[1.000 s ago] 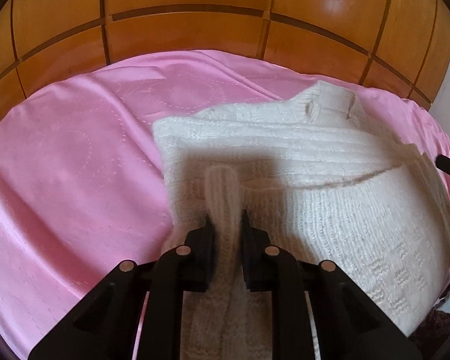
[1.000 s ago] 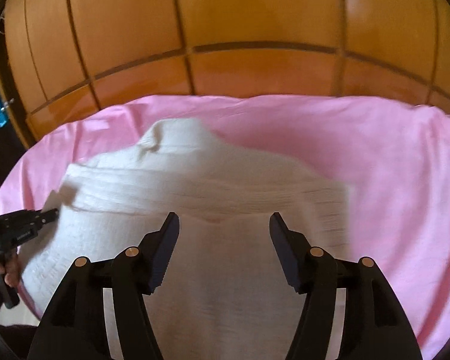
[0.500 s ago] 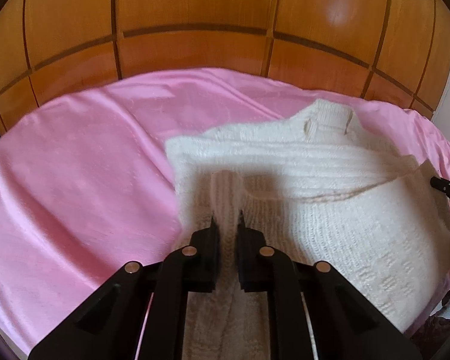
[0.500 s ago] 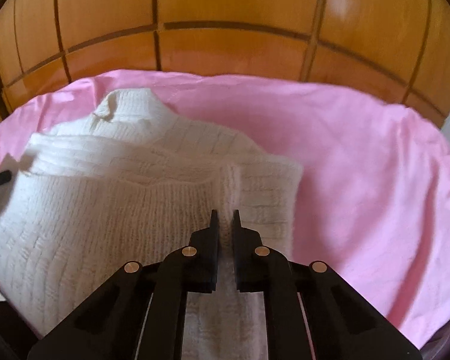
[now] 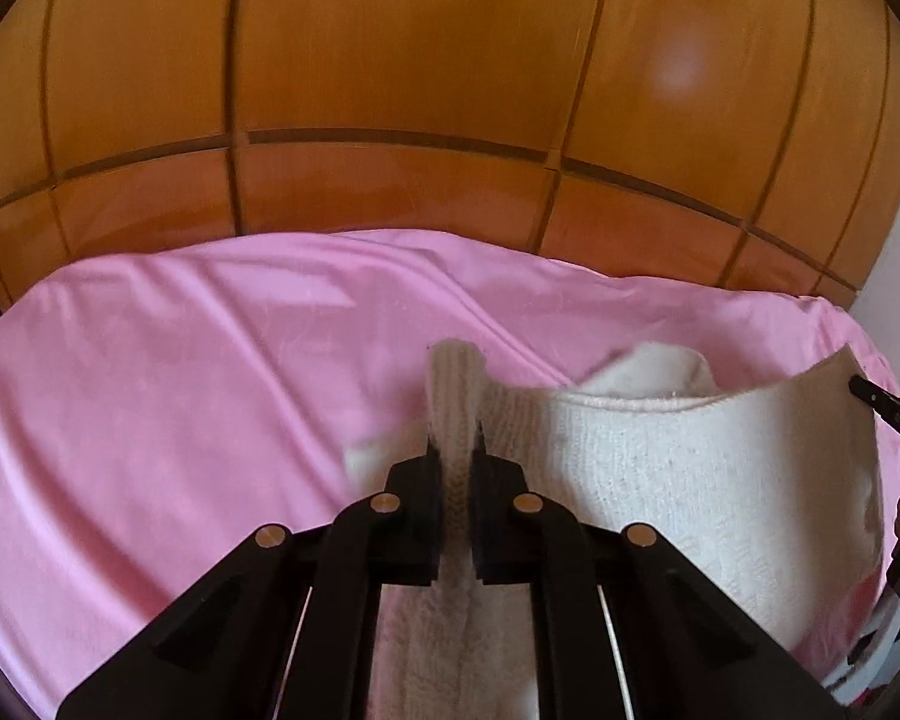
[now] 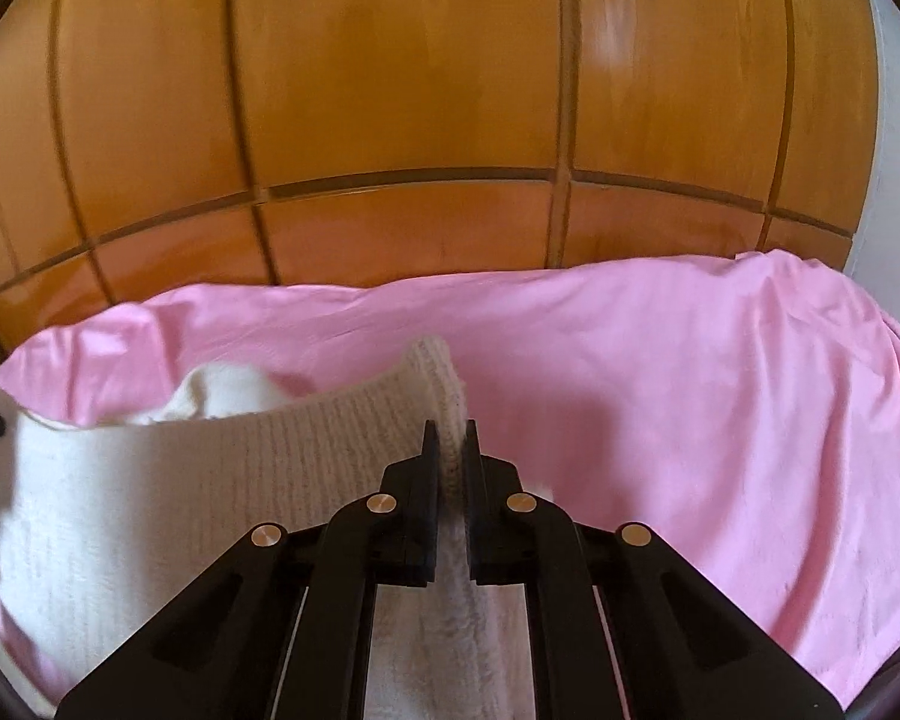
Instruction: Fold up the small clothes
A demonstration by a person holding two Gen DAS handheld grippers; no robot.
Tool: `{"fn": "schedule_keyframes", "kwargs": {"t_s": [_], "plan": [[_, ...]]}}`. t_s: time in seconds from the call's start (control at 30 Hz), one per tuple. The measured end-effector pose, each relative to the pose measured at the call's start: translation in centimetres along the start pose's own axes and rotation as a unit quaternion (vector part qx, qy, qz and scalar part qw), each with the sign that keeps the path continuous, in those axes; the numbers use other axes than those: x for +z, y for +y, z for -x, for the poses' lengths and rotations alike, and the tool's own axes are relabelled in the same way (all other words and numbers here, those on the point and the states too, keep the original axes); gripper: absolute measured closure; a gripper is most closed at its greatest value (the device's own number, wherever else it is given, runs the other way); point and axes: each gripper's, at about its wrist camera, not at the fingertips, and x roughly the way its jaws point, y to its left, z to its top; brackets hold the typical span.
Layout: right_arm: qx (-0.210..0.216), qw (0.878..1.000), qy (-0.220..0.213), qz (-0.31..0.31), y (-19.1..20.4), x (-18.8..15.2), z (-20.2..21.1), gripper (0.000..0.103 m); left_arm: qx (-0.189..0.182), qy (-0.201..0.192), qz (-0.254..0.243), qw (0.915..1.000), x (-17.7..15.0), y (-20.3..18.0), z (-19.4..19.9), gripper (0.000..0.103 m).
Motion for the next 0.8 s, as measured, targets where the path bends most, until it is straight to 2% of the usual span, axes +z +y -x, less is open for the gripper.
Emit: {"fn": "schedule_keyframes", "kwargs": {"t_s": [0.17,0.3,0.4,0.5,0.53,0.6,0.63,0.67,0.73,0.8], "plan": [[-0.047,0.998,0.035,-0.017,-0.7,0.9,-6.2,0.098,0.03,0.027,-0.024,0.9989,3.2,-1.4,-6.4,0.097],[-0.077,0.993,0.087,-0.012,-1.2,-0.8,-11.3,0.098,0.074,0.079,-0.036,0.9935,2.1,-1.9,-11.9,0.097],[-0.085,0.99,0.115,-0.01,-1.1,-2.8,-13.4,0.098,0.088,0.105,-0.034,0.99,0.7,-1.7,-14.1,0.093],[-0.082,0.991,0.11,-0.009,-1.2,-2.6,-13.2,0.098,0.088,0.095,-0.011,0.9915,0.7,-1.2,-13.1,0.086],[-0.078,0.991,0.108,-0.008,-1.2,-2.6,-13.0,0.091,0.09,0.081,0.003,0.9926,0.9,-0.9,-11.9,0.08],[-0.076,0.992,0.1,-0.009,-1.4,-2.3,-12.3,0.06,0.081,0.06,0.019,0.9947,0.9,-0.5,-9.7,0.079],[-0.076,0.993,0.086,-0.013,-1.5,-2.1,-11.4,0.054,0.074,0.049,0.024,0.9958,0.8,-0.4,-8.4,0.079],[-0.077,0.995,0.063,-0.015,-1.4,-1.9,-9.9,0.05,0.061,0.036,0.025,0.9972,0.4,-0.6,-6.5,0.079],[-0.066,0.997,0.039,-0.01,-0.9,-1.5,-7.7,0.05,0.022,0.018,0.026,0.9993,-1.0,-1.1,-3.4,0.078],[-0.015,0.999,0.03,-0.006,0.2,-1.9,-5.2,0.05,0.0,0.014,0.014,0.9998,-2.5,-1.7,-1.6,0.078]]}}
